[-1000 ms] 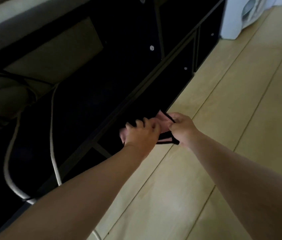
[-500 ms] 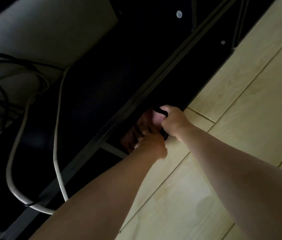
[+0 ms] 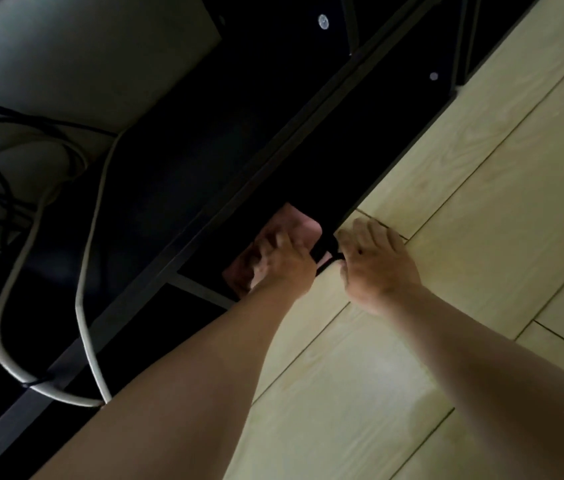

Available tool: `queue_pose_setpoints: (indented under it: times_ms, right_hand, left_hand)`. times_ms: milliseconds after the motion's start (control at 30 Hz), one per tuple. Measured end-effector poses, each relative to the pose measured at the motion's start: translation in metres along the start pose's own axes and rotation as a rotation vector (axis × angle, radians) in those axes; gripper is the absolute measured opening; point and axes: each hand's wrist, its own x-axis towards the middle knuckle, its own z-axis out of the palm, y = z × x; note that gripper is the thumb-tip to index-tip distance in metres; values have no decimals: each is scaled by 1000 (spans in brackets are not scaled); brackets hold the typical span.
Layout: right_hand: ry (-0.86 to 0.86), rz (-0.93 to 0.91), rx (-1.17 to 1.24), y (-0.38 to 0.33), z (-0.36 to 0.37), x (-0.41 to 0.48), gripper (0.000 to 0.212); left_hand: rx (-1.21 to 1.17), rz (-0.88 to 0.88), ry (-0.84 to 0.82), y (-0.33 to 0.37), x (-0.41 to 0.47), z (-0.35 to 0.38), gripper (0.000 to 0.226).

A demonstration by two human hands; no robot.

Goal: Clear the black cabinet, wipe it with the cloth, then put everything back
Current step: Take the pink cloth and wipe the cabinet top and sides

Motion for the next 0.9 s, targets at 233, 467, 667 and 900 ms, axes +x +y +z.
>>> queue_pose_setpoints:
  times_ms: [233, 467, 667, 900]
  right_hand:
    - [71, -15, -5, 9, 11, -11, 78]
    - [110, -22, 4, 11, 12, -14, 77]
    - [153, -21, 17, 11, 18, -11, 77]
    - [215, -12, 25, 9, 20, -8, 80]
  left_hand:
    - [-95, -146, -6, 0, 8, 22, 57]
    - [-23, -9, 151, -16, 49, 7, 63]
    - [-142, -156, 114, -23, 96, -11, 63]
    - [-399, -106, 113, -51, 174, -22, 110]
